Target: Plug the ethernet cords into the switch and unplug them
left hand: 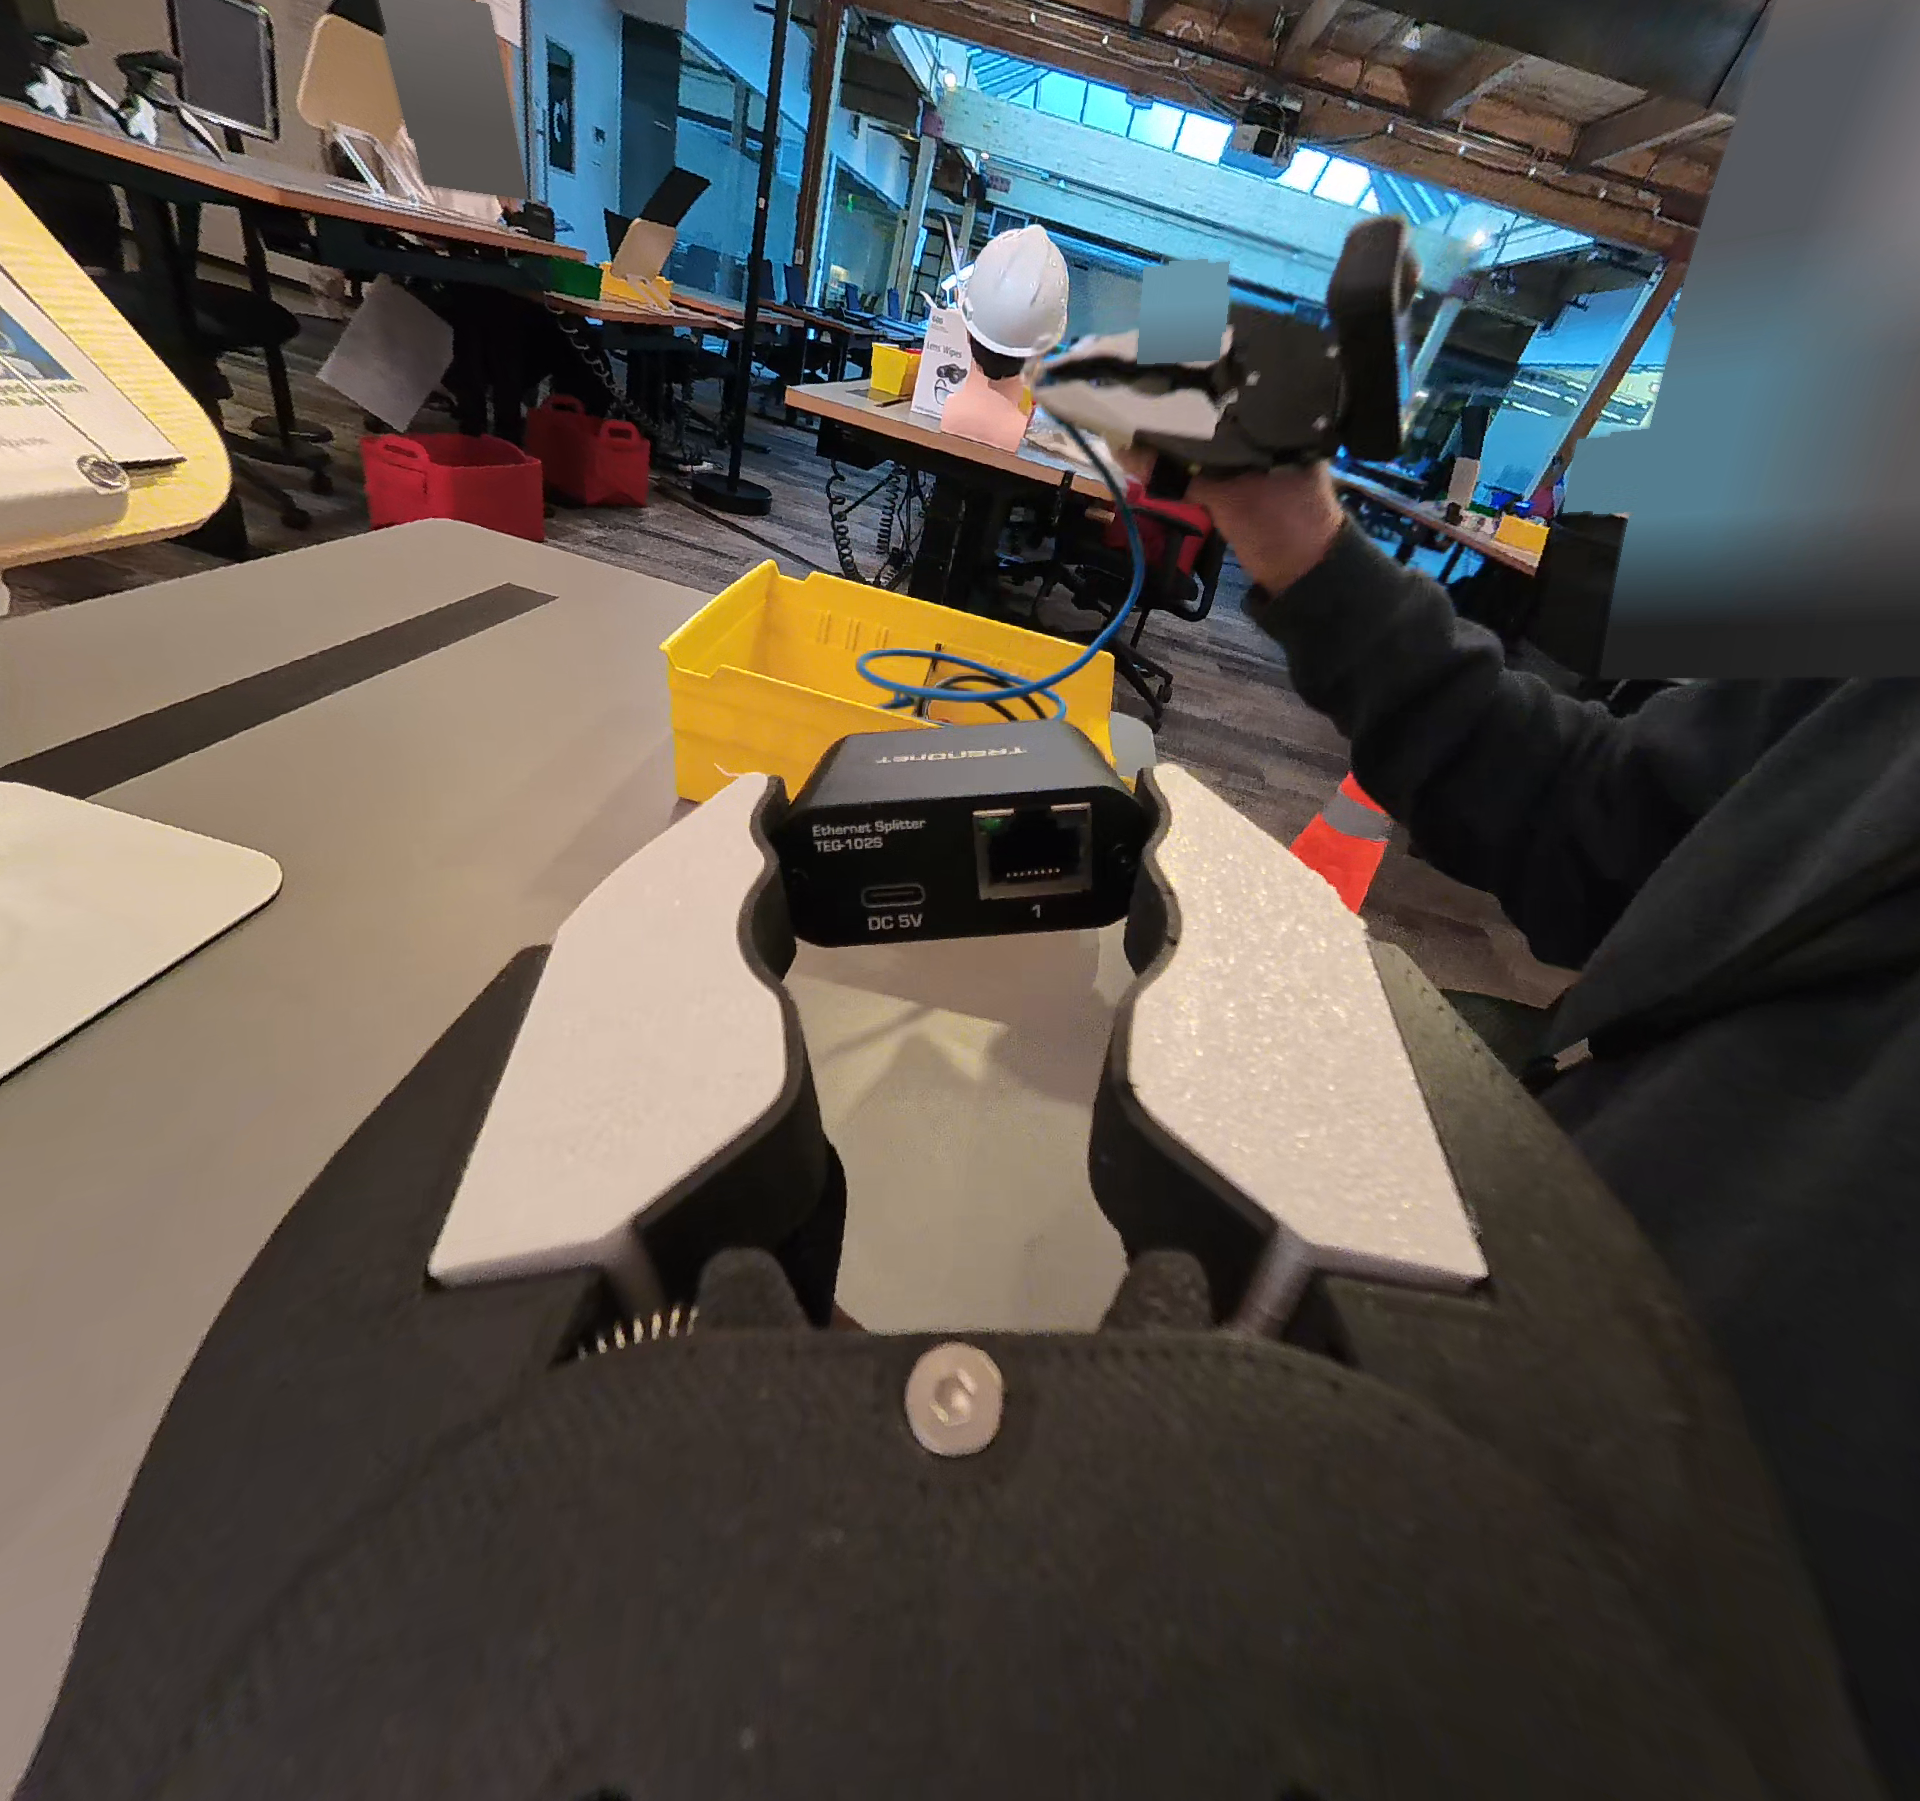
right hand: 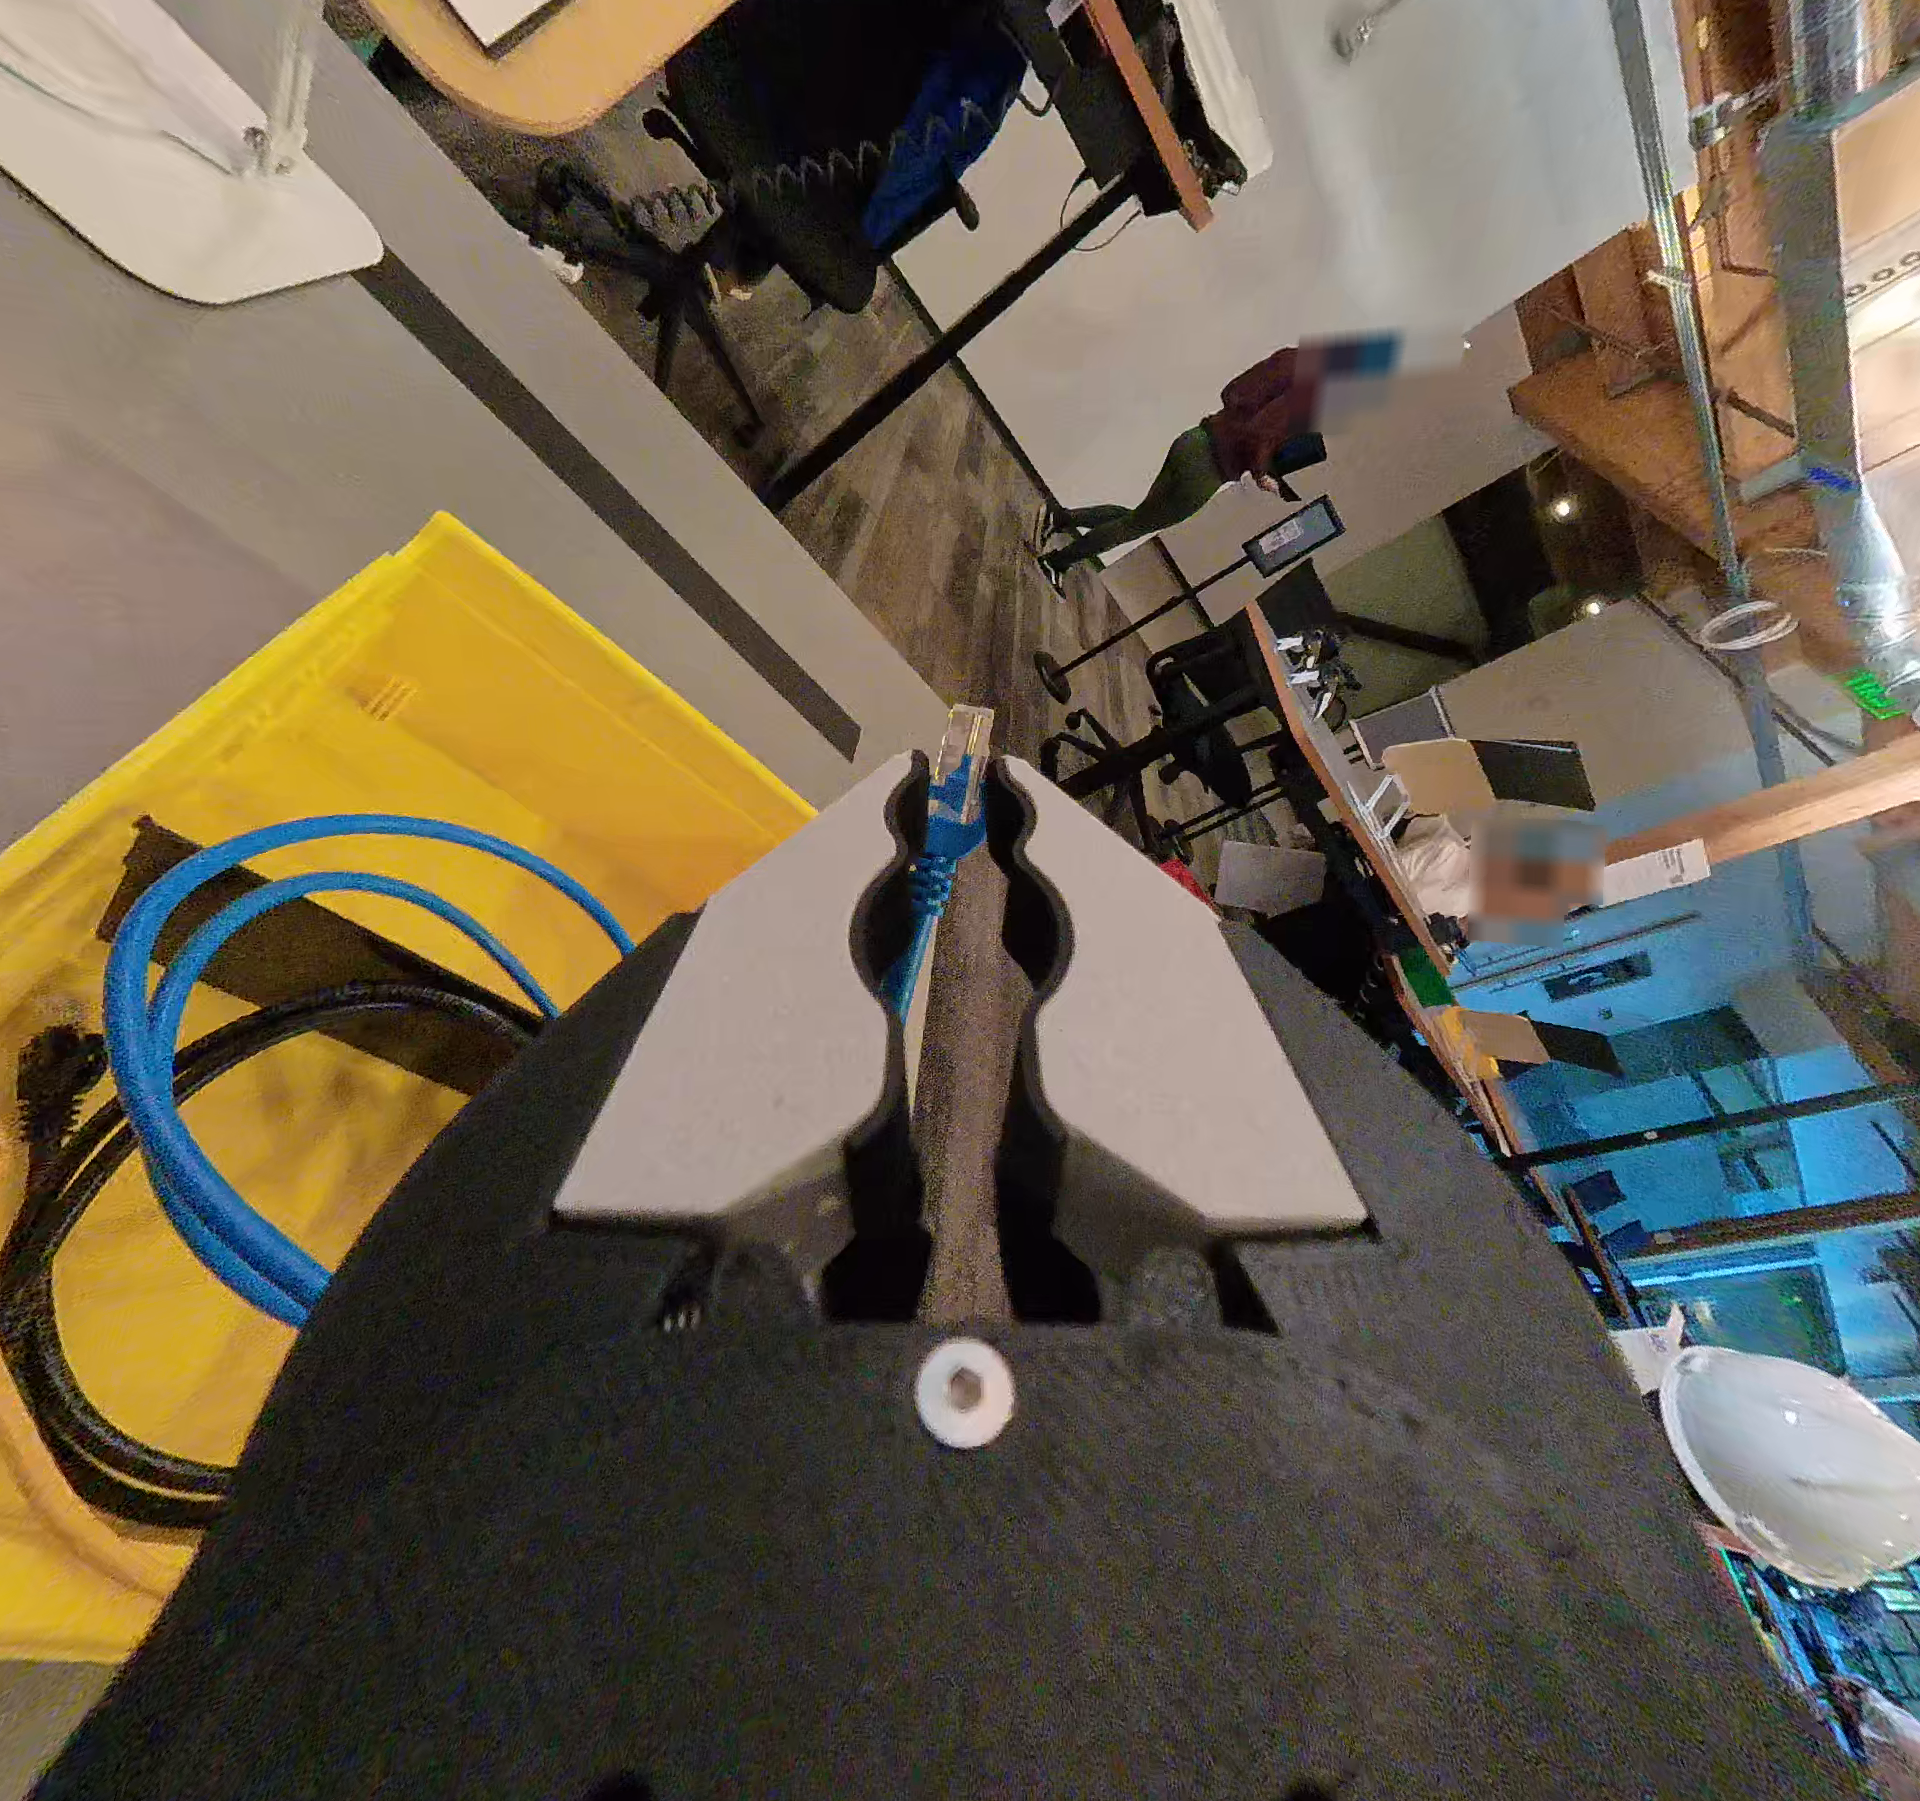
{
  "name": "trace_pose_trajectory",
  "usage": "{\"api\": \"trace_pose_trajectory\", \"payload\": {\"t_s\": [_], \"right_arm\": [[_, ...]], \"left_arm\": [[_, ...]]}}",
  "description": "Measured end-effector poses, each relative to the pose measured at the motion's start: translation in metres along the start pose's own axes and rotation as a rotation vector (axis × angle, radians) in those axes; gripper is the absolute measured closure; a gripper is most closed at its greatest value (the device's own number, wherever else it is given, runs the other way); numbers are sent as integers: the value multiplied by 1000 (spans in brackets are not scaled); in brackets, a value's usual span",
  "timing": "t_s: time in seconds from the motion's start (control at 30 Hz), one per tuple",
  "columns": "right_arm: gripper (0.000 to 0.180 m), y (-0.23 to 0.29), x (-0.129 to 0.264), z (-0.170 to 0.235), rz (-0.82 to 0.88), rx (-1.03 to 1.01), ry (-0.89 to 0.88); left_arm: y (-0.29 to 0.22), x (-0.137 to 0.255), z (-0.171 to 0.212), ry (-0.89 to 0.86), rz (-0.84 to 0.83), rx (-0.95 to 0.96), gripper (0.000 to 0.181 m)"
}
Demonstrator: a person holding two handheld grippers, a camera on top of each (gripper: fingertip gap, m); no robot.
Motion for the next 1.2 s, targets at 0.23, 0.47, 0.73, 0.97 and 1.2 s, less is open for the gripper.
{"api": "trace_pose_trajectory", "payload": {"t_s": [0.23,0.47,0.73,0.97,1.2], "right_arm": [[169,73,0,62,-88,-139,84],[163,134,-2,124,-241,-170,290],[127,114,17,103,-327,-246,337],[108,80,37,31,-290,-80,209],[113,143,45,-143,-527,-17,-290]], "left_arm": [[-1,-1,2,12,3,-3,119],[-3,-3,7,29,12,-1,119],[-4,-6,10,49,7,-22,119],[-6,-11,11,57,7,-23,119],[-17,-20,14,76,11,-40,119]]}}
Point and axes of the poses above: each gripper's, where its closed fingertips meet, x back along the fingers, z out of its underside, y = z × x across the jaws, the point moved 2 cm from there along x, back along the fingers, and after that the axes turned 10 degrees about -y, right-handed, at the moved point
